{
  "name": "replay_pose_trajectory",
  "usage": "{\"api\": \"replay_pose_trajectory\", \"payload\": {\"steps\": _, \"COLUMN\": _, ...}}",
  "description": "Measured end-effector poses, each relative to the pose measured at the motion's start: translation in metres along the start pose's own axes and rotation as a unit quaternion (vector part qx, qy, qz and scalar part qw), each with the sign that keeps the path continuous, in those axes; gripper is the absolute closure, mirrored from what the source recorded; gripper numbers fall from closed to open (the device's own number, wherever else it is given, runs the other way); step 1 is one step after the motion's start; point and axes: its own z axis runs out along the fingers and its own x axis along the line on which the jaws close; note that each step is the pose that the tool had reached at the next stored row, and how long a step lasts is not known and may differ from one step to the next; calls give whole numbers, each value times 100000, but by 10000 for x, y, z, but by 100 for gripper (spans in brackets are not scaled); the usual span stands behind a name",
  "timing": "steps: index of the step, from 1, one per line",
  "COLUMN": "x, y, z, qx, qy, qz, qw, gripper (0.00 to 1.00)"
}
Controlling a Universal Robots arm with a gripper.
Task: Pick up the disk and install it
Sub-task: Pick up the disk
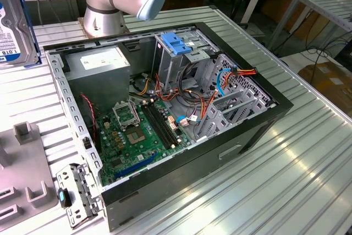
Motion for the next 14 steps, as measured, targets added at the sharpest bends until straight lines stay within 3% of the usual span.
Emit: {"api": "replay_pose_trajectory", "payload": {"steps": 14, "x": 1, "y": -207, "z": -5, "qx": -111, "qy": -34, "qz": 4, "qw": 100000, "gripper": 63}}
